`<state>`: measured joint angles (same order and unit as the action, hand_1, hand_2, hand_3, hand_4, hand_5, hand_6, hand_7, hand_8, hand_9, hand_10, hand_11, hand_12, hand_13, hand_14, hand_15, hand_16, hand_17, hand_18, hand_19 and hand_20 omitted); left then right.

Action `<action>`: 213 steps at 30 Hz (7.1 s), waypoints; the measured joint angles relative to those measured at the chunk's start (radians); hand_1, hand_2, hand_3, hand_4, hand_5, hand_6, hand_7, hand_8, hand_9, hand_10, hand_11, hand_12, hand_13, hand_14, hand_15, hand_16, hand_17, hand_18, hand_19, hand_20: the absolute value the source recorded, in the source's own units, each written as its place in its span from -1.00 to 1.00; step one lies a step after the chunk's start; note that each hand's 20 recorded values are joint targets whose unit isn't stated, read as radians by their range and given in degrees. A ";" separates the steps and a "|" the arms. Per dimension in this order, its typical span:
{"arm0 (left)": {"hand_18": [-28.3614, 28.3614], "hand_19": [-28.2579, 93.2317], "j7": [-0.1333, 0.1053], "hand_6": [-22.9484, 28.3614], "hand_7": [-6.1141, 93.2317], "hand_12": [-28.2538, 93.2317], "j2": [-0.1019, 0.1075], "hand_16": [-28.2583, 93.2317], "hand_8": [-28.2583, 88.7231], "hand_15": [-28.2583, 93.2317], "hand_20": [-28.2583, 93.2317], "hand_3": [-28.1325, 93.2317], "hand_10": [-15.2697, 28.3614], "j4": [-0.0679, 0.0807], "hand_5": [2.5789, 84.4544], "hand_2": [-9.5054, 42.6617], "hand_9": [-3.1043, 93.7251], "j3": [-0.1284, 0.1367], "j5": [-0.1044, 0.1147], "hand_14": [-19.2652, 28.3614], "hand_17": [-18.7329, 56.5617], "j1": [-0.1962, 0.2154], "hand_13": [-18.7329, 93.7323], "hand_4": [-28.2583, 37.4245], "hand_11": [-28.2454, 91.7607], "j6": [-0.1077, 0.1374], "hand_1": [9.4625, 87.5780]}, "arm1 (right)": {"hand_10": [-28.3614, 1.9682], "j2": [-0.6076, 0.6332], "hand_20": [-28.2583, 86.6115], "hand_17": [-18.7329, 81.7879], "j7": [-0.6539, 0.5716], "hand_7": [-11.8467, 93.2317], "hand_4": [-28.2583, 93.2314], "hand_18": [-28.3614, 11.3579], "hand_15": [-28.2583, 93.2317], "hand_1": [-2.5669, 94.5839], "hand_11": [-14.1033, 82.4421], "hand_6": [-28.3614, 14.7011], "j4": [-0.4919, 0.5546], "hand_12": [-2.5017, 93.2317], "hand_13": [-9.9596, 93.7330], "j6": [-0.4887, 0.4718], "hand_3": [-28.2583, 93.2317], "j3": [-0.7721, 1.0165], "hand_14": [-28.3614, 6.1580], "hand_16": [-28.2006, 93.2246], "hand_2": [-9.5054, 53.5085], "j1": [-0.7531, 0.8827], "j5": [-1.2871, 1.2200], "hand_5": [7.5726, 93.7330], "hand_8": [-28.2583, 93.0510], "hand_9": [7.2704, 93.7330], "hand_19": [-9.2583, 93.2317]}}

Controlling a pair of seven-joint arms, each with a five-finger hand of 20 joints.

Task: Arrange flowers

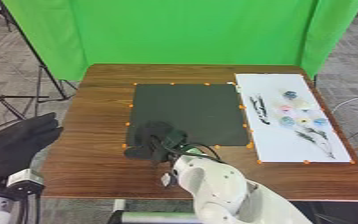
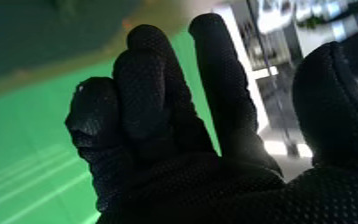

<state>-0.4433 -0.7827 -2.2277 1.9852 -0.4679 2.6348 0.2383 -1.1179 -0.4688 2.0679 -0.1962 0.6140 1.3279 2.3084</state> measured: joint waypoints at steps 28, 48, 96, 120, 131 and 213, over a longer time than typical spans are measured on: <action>0.84 0.45 -0.096 0.42 -0.51 -0.38 0.047 -0.76 -0.69 0.47 -0.41 0.81 0.71 -0.013 0.11 -0.45 -0.13 -0.034 0.034 1.00 -0.76 0.070 -0.22 -0.65 0.01 0.053 -0.54 | -0.74 0.371 -0.08 0.31 -0.316 -0.49 -0.88 -0.65 0.70 -0.52 0.16 -0.30 -0.052 -0.51 0.39 0.085 0.69 0.730 -0.38 -0.23 -0.50 0.342 -0.051 0.36 -0.69 0.27 1.00; 0.84 0.44 -0.096 0.42 -0.52 -0.38 0.050 -0.76 -0.69 0.46 -0.40 0.80 0.70 -0.016 0.11 -0.45 -0.13 -0.058 0.032 1.00 -0.76 0.069 -0.22 -0.64 0.01 0.053 -0.54 | -0.61 0.318 -0.02 0.53 -0.467 -0.48 -0.88 -0.49 0.70 -0.46 0.18 -0.25 -0.085 -0.50 0.59 0.099 0.69 0.812 -0.25 -0.21 -0.58 0.493 0.021 0.35 -0.67 0.46 1.00; 0.84 0.43 -0.094 0.42 -0.52 -0.38 0.058 -0.75 -0.68 0.46 -0.38 0.80 0.70 -0.016 0.11 -0.45 -0.13 -0.063 0.032 1.00 -0.76 0.070 -0.22 -0.64 0.00 0.053 -0.54 | -0.25 0.302 -0.06 0.71 -0.572 -0.50 -0.95 -0.22 0.63 0.03 0.11 -0.27 -0.095 -0.52 0.75 -0.014 0.69 0.949 -0.01 -0.18 -0.88 0.539 -0.151 0.51 -0.57 0.71 1.00; 0.84 0.43 -0.088 0.42 -0.52 -0.38 0.057 -0.75 -0.68 0.46 -0.38 0.81 0.70 -0.016 0.11 -0.45 -0.13 -0.061 0.031 1.00 -0.76 0.069 -0.22 -0.62 0.01 0.053 -0.54 | 0.08 0.313 0.04 0.76 -0.561 -0.39 -1.00 -0.17 0.58 0.24 0.14 0.01 -0.139 -0.49 0.88 0.117 0.63 0.897 0.24 -0.16 -0.92 0.516 -0.083 0.78 -0.29 0.94 1.00; 0.84 0.43 -0.089 0.42 -0.52 -0.38 0.059 -0.76 -0.69 0.46 -0.38 0.81 0.70 -0.017 0.11 -0.45 -0.13 -0.053 0.033 1.00 -0.76 0.077 -0.22 -0.62 0.01 0.053 -0.54 | 0.13 0.335 0.07 0.80 -0.533 -0.39 -1.00 -0.14 0.56 0.22 0.13 0.02 -0.104 -0.48 0.93 0.168 0.67 0.879 0.28 -0.14 -0.96 0.486 -0.047 0.82 -0.28 0.98 1.00; 0.84 0.44 0.078 0.42 -0.50 -0.38 0.047 -0.76 -0.70 0.49 -0.38 0.82 0.71 -0.016 0.13 -0.45 -0.13 -0.015 -0.042 1.00 -0.76 -0.027 -0.21 -0.60 0.04 -0.003 -0.53 | 0.07 -0.209 0.07 0.85 -0.520 -0.39 -0.93 -0.10 0.53 -0.09 0.16 0.06 -0.293 -0.50 0.96 -0.206 0.69 0.114 0.23 -0.12 -0.86 -0.097 -0.044 0.89 -0.51 1.00 1.00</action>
<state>-0.3651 -0.7357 -2.2435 1.9699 -0.5103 2.6074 0.2355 -1.3266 -0.9891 1.7749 -0.4023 0.7277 1.2310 2.2645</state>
